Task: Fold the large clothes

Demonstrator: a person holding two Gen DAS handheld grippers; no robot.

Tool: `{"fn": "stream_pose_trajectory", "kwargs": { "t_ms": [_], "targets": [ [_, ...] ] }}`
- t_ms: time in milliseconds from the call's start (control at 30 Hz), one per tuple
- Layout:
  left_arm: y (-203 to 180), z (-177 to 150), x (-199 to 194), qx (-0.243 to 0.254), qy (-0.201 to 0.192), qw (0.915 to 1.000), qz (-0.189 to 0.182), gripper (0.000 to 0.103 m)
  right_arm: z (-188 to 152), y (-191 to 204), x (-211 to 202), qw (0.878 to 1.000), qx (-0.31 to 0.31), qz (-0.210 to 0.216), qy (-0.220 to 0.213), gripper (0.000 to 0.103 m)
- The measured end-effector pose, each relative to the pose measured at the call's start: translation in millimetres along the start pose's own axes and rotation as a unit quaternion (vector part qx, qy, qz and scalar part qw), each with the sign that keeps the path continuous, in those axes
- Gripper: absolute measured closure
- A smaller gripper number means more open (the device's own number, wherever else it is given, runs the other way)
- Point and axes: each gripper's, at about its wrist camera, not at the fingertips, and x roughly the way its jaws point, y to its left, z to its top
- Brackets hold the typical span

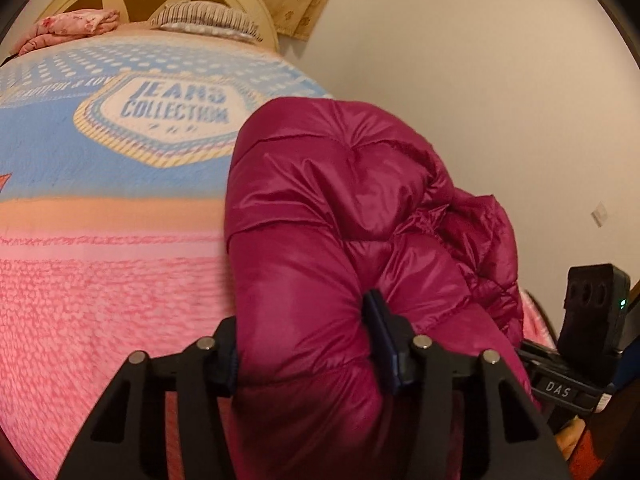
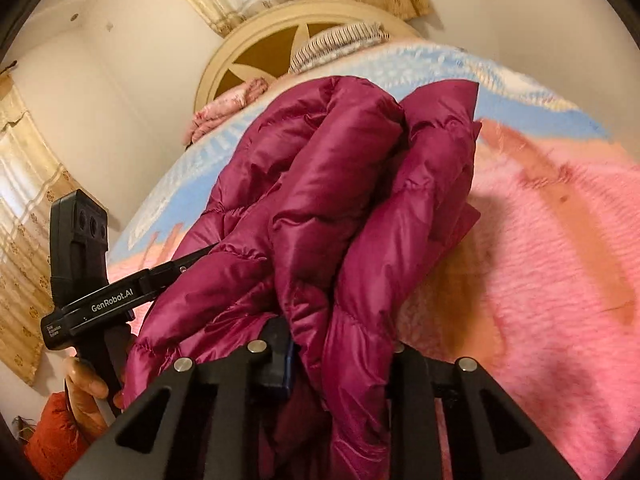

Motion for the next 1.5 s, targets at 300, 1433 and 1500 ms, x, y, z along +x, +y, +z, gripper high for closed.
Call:
{"fn": "stream_pose_trajectory", "kwargs": {
  "t_ms": [300,1433,1500],
  "targets": [
    [-117,4,-6,0.045,-0.021,0.9969,-0.061,0.049,17,-37,-132,0.997,-0.027,-0.052,-0.057,0.080],
    [-248,-55,154,0.181,0.011,0.9704,0.160,0.034,-2,-226,-125,0.980,0.028,-0.197,-0.013,0.075],
    [-249,-54,157,0.185,0.011,0.9695,0.161,0.034,-8,-220,-141,0.979,0.036,-0.199,-0.024,0.075]
  ]
}}
